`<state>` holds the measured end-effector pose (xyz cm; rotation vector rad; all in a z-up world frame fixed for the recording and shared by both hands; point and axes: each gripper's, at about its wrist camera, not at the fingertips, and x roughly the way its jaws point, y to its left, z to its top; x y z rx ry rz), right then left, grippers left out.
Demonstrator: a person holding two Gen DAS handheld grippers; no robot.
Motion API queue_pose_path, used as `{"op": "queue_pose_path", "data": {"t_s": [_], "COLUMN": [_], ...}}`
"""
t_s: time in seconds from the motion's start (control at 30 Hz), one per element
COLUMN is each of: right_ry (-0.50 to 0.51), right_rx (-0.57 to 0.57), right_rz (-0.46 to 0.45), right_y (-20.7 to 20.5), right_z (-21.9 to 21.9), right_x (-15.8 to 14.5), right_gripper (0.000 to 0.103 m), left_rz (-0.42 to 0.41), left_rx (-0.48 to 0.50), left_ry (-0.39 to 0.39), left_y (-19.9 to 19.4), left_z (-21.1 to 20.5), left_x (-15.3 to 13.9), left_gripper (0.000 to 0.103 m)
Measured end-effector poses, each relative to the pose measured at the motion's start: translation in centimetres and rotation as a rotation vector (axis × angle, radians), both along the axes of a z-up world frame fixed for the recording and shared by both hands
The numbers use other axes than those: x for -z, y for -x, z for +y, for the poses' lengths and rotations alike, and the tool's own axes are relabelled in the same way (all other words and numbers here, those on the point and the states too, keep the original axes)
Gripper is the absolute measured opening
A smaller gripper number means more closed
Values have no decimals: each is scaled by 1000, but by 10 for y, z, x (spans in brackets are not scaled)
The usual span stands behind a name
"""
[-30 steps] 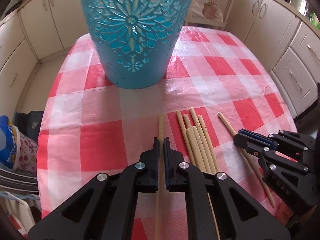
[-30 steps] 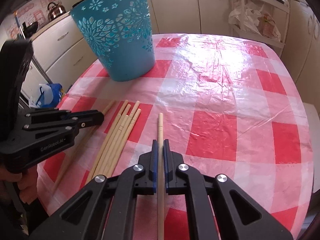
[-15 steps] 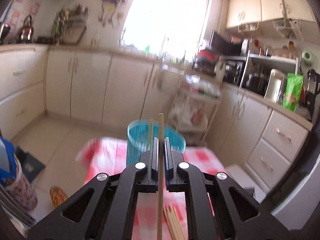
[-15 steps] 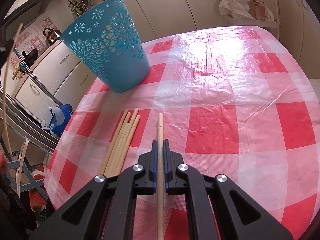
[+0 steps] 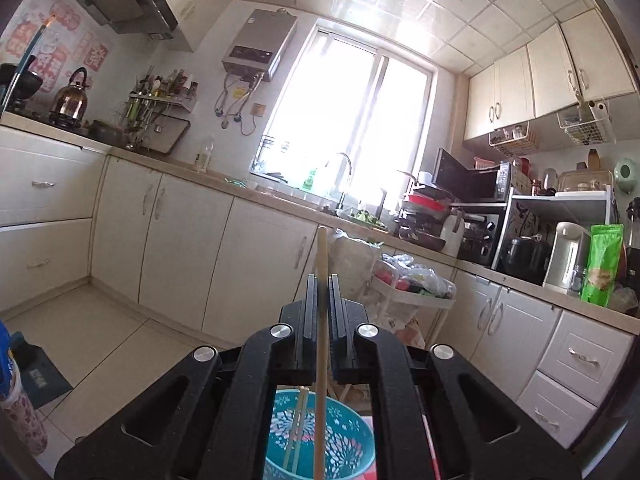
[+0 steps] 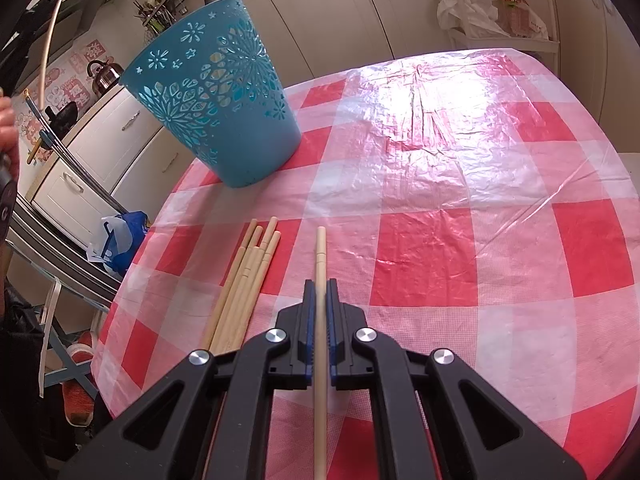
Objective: Organize utensils
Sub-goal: 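Raise the left gripper's chopstick into the bin and open while right holds its chopstick, then carry the right gripper's chopstick over the bin and open the right gripper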
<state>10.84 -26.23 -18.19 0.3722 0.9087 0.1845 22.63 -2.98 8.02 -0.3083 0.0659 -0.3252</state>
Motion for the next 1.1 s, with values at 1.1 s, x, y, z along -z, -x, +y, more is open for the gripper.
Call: {"op": "queue_pose_path", "data": {"t_s": [1.1], "right_ry": [-22], "right_rx": [0], "right_rz": [5], "right_y": [0], "right_z": [-3], "right_x": [1], "right_gripper": [6], "left_rz": [177], "left_rx": [-107], "left_ry": [-100], "left_y": [-51], "left_z": [-16], "left_x": [103], "left_gripper": [7]}}
